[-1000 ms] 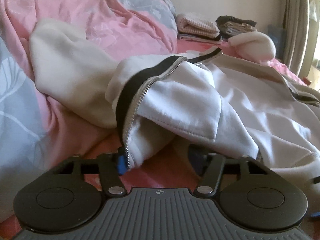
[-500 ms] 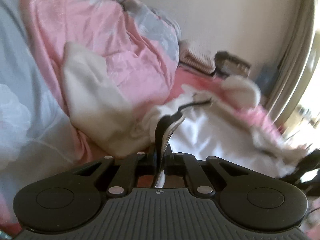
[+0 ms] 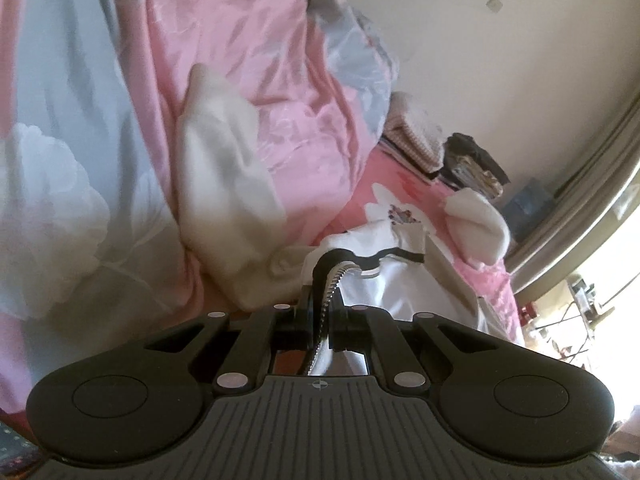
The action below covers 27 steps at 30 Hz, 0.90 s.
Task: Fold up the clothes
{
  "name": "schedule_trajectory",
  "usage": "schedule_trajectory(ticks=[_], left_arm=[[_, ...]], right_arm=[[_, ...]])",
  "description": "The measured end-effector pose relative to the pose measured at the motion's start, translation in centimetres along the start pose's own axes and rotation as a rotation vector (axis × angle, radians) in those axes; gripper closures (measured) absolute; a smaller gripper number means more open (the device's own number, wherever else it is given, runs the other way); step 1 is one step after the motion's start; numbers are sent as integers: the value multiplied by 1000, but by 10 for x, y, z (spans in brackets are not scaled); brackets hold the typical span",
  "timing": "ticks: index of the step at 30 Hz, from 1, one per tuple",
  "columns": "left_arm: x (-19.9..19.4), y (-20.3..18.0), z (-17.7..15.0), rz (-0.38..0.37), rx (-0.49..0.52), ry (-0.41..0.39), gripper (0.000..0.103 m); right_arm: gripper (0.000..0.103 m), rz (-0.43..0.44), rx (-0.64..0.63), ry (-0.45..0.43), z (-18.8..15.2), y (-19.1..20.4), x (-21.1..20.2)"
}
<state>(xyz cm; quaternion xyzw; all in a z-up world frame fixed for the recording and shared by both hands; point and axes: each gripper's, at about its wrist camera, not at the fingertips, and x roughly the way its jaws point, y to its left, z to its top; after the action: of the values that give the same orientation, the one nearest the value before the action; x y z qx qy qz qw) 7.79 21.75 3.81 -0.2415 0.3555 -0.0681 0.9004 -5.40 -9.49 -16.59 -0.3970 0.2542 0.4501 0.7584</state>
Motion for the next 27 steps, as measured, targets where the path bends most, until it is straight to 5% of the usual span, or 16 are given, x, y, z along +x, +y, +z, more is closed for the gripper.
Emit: schedule_trajectory(ticks=[5, 13, 14, 15, 16, 27], left_arm=[[5, 9, 1, 41, 29, 29, 99], [16, 24, -34, 9, -73, 13, 99], [17, 23, -41, 10, -77, 2, 99], [19, 21, -48, 12, -79, -9, 99], [19, 19, -54, 10, -88, -24, 99], [5, -8, -63, 20, -24, -129, 99]], right_arm=[[64, -16, 22, 37, -10, -10, 3], [61, -17, 52, 43, -24, -20, -1], [66, -16, 75, 41, -26, -24, 0], [88, -39, 103, 42, -27, -29, -1], [96, -62, 131, 44, -29, -34, -2], [99, 109, 595, -21, -41, -99, -57]])
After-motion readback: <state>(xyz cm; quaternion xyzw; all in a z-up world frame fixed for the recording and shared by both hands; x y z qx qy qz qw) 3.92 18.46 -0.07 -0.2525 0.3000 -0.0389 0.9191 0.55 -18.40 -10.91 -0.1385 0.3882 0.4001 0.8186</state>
